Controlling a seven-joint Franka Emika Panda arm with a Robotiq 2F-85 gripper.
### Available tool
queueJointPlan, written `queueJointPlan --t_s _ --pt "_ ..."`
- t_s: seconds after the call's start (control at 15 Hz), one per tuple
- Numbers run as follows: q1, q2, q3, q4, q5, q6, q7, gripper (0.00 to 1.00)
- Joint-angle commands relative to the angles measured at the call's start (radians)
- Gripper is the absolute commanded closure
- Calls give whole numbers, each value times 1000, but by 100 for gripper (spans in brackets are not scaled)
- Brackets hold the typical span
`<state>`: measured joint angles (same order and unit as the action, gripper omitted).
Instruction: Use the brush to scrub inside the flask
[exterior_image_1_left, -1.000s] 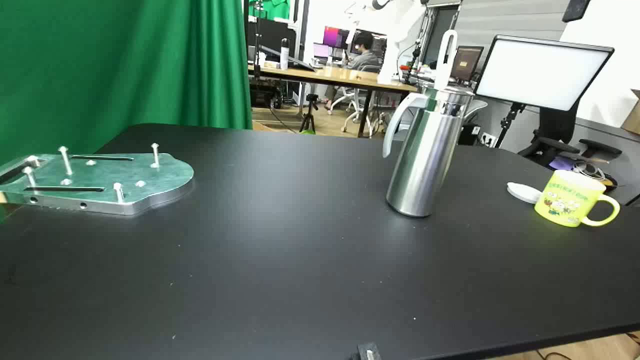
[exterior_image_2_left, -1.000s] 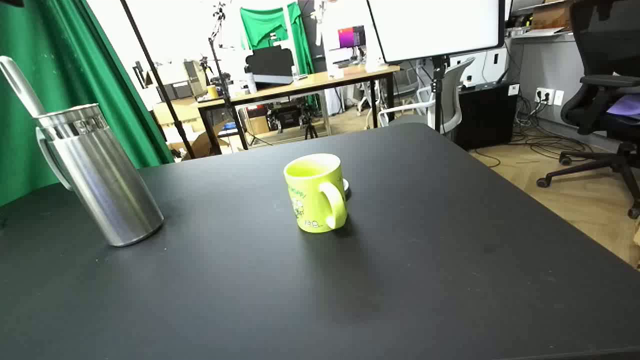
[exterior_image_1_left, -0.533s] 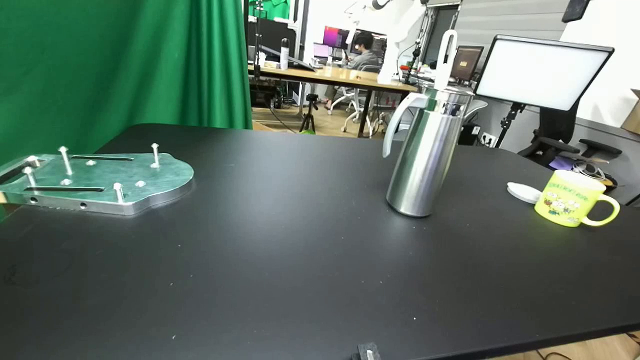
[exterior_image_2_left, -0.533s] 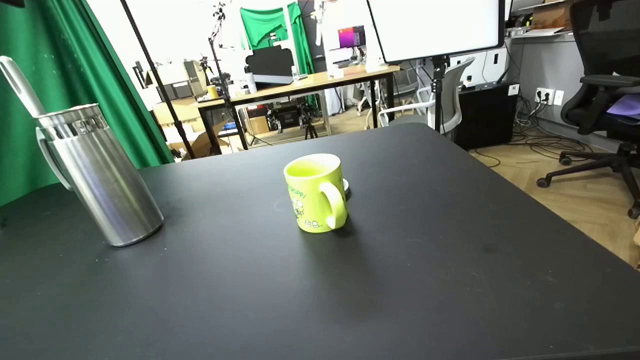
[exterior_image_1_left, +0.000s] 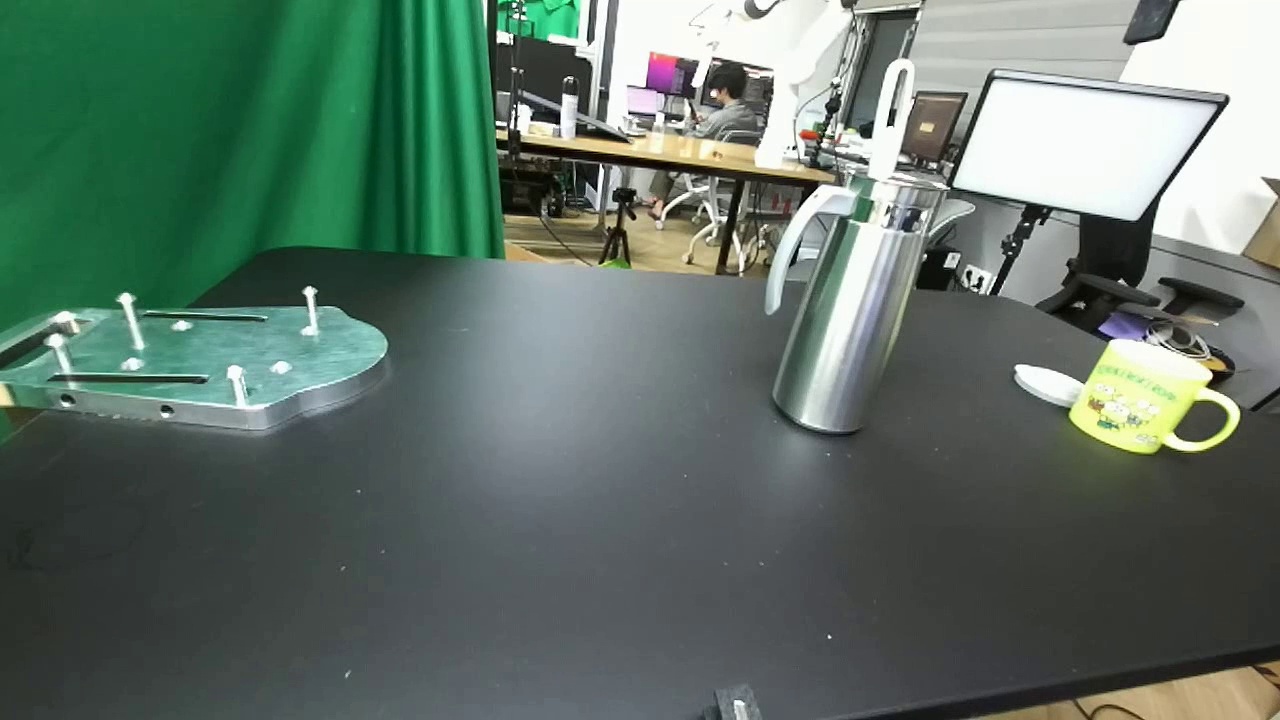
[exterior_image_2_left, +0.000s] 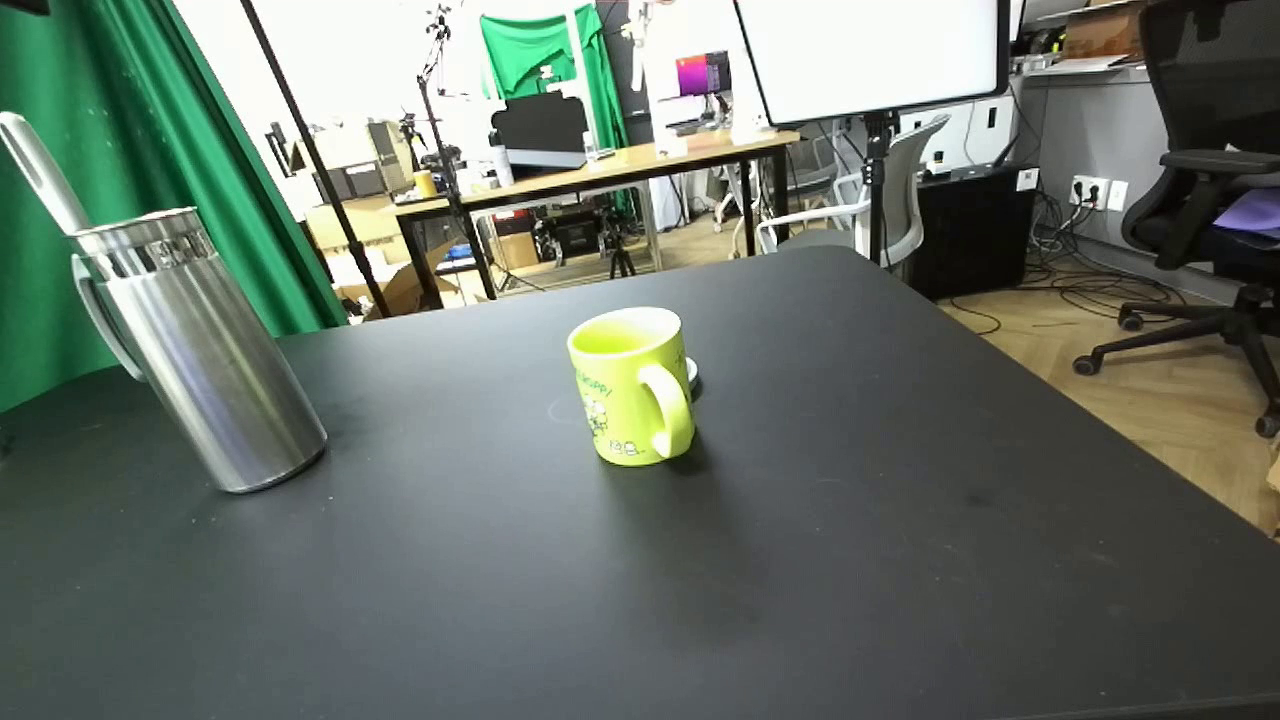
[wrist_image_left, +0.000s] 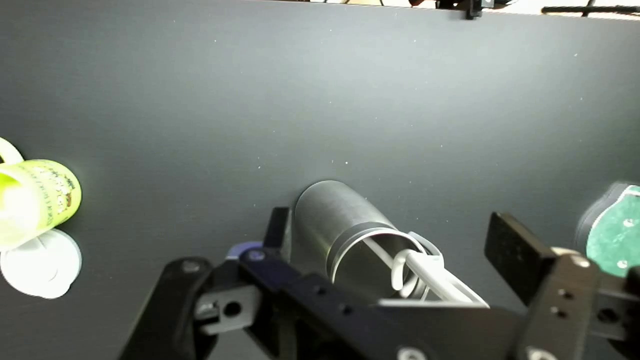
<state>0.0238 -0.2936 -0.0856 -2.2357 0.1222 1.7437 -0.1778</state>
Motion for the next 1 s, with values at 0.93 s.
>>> queueJointPlan --t_s 0.93 --pt "51 11 20 55 -180 -35 -692 0"
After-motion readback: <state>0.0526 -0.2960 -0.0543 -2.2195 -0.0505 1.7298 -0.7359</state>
